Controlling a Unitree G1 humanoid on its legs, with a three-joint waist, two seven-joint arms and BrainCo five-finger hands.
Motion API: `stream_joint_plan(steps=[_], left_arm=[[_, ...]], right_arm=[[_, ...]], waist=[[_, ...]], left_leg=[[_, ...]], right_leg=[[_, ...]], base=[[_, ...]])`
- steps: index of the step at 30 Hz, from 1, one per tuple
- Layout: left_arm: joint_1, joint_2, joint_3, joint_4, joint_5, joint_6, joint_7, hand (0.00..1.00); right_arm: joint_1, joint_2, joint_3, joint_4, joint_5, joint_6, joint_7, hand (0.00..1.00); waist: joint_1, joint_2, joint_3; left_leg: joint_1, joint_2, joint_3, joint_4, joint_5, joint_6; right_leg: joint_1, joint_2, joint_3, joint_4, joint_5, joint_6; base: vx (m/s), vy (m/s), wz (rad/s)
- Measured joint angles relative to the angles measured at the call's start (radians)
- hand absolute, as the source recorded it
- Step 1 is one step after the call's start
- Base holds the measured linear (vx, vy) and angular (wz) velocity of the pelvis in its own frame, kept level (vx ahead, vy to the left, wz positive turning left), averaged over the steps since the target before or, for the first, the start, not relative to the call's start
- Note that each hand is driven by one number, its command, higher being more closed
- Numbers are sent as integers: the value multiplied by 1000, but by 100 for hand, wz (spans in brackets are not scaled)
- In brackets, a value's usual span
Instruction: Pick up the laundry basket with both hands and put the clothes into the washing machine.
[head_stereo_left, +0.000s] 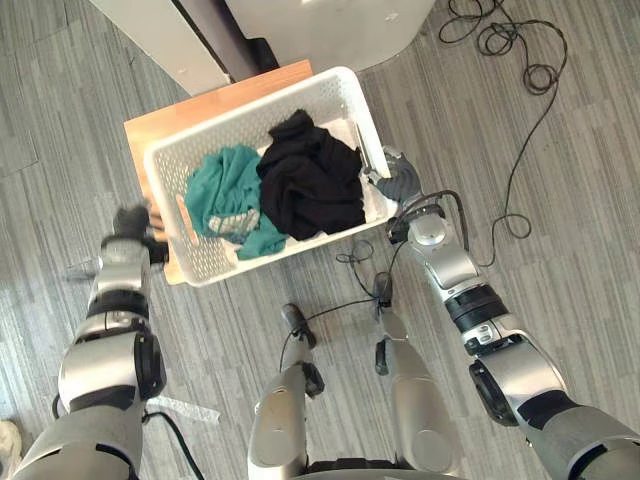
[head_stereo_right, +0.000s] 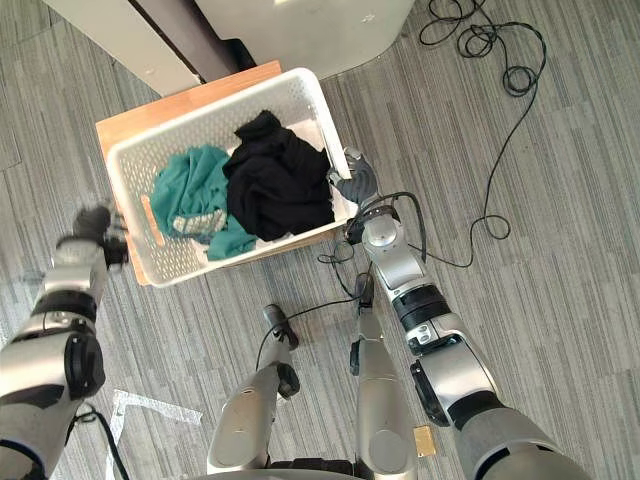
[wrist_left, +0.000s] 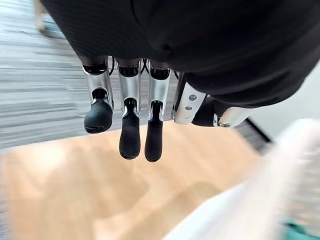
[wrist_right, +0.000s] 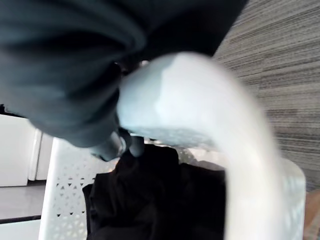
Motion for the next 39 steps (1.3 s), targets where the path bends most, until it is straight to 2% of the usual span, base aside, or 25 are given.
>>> stream_joint_plan(steps=[4,7,12,18,19,34,39], left_arm=[[1,0,24,-4,-1,-4,4,100],[2,-6,21,-7,-2,-4,9,100],[56,-66,-12,-61,-22,-23,29,100],[98,-69,-21,-82,-70,-27,48,100],[100,-69,-21,-82,-76,-27,49,0],[155,-149,-56,-172,-222,-74,72,0],[194,-174,-91,-220,-248,-90,88,0]], right_arm=[[11,6,4,47,0,-1,15,100],[34,14,2,47,0,-2,21,100],[92,12,2,47,1,-2,24,100],[106,10,2,47,1,-2,24,100],[106,10,2,47,1,-2,24,100],[119,11,-8,48,10,-2,21,100],[107,21,-70,97,8,-9,19,100]], waist=[[11,-6,-3],[9,-10,-5],[6,-10,-5],[6,-10,-6],[6,-10,-6],[6,-7,-8],[10,4,-15]], left_leg=[[23,-5,-22,0,2,2],[28,-7,-35,0,2,3],[62,-17,-55,0,1,3],[63,-21,-70,0,1,3],[63,-21,-71,0,1,3],[74,-22,-84,0,2,4],[74,-24,-100,0,2,4]], right_leg=[[40,-7,-17,-11,-1,0],[52,-11,-27,-12,-3,1],[92,-20,-35,-11,-12,7],[96,-21,-44,-9,-17,12],[97,-21,-45,-9,-17,11],[113,-22,-54,-9,-16,9],[120,-31,-66,-9,-17,9]], base=[[7,-3,15],[-2,-6,14],[0,-7,7],[-4,-15,5],[0,0,0],[3,-4,1],[10,-13,9]])
